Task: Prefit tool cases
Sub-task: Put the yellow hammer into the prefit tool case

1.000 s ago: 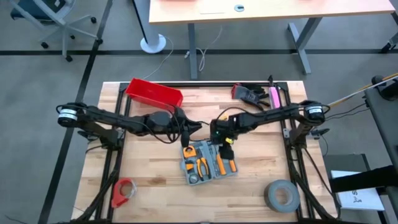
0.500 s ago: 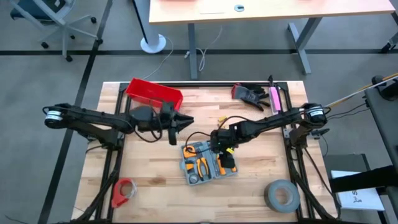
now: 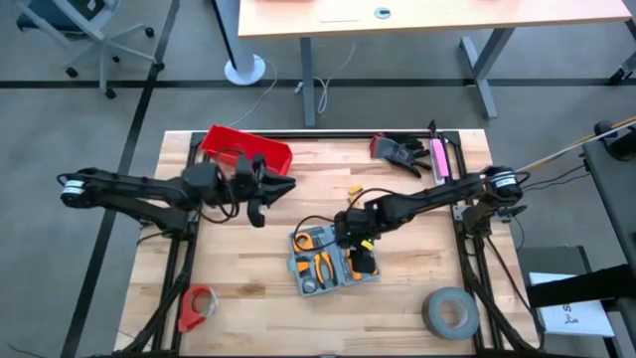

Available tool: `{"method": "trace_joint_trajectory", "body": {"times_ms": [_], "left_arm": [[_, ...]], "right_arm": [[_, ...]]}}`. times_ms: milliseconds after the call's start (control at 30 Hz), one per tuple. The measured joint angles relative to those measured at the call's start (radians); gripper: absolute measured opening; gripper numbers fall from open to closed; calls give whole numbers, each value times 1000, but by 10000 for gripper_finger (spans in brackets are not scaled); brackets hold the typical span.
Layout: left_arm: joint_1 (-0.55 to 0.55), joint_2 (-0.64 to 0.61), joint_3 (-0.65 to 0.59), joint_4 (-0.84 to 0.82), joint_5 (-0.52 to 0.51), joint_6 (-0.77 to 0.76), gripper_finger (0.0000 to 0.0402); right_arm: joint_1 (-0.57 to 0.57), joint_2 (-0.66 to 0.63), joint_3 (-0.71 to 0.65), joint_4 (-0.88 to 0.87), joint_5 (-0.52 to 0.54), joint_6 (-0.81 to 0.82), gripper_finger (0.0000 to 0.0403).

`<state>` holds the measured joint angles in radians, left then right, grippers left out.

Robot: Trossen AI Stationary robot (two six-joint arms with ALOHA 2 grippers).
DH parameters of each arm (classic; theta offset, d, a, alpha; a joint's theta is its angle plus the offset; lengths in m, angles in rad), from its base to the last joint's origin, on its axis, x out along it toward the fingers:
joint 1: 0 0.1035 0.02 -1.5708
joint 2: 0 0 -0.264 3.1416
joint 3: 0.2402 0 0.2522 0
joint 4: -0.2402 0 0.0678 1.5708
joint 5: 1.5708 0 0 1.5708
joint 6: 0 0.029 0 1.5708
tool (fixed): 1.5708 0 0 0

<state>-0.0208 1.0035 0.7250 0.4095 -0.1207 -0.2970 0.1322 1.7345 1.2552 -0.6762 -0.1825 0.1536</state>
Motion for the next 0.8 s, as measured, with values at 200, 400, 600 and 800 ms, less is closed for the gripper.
{"method": "trace_joint_trajectory", "body": {"times_ms": [200, 400, 600, 800], "left_arm": [[0, -21, 0, -50, 0, -24, 66], [0, -21, 0, -89, 2, -61, 66], [-5, -24, 0, -119, 8, -71, 66], [-5, -24, 0, -122, 8, -71, 66]], "right_arm": [[1, 51, -2, 14, 5, -70, 179], [0, 188, -22, 73, 18, -132, 179], [-2, 186, -7, 71, 27, -138, 178], [-1, 109, 54, 24, 64, -125, 178]]}}
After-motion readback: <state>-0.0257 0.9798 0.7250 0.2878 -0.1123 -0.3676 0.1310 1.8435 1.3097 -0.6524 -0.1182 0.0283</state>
